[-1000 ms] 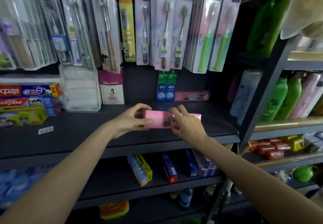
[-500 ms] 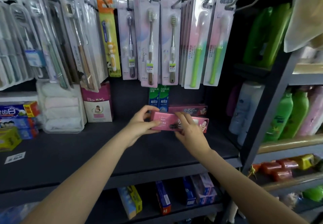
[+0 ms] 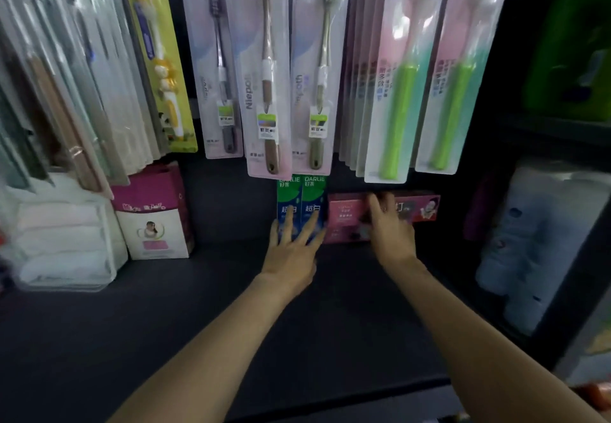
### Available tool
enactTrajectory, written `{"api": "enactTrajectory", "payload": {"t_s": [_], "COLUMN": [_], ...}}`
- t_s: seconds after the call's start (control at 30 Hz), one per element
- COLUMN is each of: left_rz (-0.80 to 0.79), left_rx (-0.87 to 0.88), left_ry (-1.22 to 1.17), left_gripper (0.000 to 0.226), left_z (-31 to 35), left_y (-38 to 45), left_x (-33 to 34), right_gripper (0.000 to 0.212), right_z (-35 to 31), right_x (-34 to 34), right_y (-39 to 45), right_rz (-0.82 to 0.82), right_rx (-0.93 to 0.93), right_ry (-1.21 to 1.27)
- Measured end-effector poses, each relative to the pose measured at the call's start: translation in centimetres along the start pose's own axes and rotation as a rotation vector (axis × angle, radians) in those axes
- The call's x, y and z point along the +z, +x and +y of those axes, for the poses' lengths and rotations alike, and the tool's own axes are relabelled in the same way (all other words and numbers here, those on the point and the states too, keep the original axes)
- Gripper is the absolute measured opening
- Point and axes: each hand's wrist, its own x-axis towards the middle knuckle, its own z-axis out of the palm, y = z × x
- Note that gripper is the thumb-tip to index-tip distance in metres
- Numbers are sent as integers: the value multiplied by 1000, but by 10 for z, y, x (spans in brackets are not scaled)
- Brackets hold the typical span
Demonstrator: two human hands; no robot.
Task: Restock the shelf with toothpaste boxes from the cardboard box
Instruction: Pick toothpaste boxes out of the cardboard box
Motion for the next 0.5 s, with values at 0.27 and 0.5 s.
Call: {"api": "enactTrajectory", "payload": {"t_s": [0.27, 0.5], "left_rz": [-124, -86], "left_rx": [-40, -48], "left_ry": [76, 43], "left_gripper": [60, 60], "left_z": [-15, -11], "left_y": [22, 21], "left_x": [19, 19], "right_gripper": [68, 85], "right_z": [-5, -4], "right_x": [38, 44], "right_y": [31, 26], "right_rz": [19, 49], "right_rx": [-23, -64], "right_ry": [70, 191]}}
